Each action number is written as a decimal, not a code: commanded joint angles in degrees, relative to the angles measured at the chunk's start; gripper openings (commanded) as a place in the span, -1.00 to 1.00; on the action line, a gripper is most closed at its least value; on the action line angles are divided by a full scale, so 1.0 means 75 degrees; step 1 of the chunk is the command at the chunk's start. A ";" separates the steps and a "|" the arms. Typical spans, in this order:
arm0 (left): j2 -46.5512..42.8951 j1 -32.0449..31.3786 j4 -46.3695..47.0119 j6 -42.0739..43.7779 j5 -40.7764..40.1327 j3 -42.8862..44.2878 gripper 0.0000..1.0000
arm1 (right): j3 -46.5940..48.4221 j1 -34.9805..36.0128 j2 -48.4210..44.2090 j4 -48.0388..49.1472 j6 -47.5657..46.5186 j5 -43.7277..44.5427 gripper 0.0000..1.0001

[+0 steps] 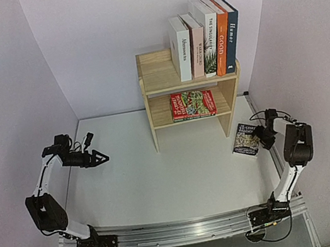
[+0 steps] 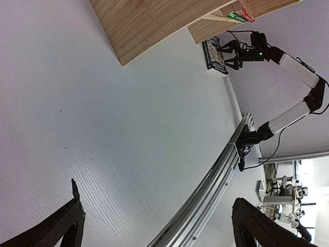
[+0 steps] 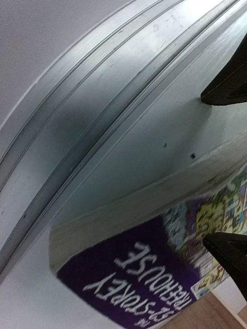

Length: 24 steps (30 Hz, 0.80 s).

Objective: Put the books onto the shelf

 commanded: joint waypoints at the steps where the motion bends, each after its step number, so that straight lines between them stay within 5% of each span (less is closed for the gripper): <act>1: -0.0112 -0.0013 -0.0054 0.0117 0.0016 0.0130 0.99 | 0.0238 0.0022 0.0547 0.0320 0.0010 -0.1023 0.62; 5: -0.0053 -0.0013 -0.0045 0.0093 0.0056 0.0164 0.99 | 0.0010 0.0020 0.0834 0.0602 0.0098 -0.1393 -0.03; 8: -0.0044 -0.0014 -0.0107 0.0117 0.0042 0.0244 0.99 | -0.0352 -0.0048 0.0595 0.0692 0.0165 -0.1259 -0.93; 9: -0.0059 -0.0014 -0.0108 0.0124 0.0037 0.0244 0.99 | -0.0491 -0.0102 0.0461 0.0708 0.0142 -0.1225 -1.00; 19: -0.0023 -0.0044 0.0137 -0.0059 -0.0425 0.0177 0.99 | -0.1518 -0.0129 -0.2214 0.0079 -0.0902 -0.0944 -1.00; 24: 0.0150 -0.0496 0.0077 0.0031 -0.0753 0.0303 0.99 | -0.1946 0.0799 -0.3801 -0.1123 -0.0909 -0.0681 -1.00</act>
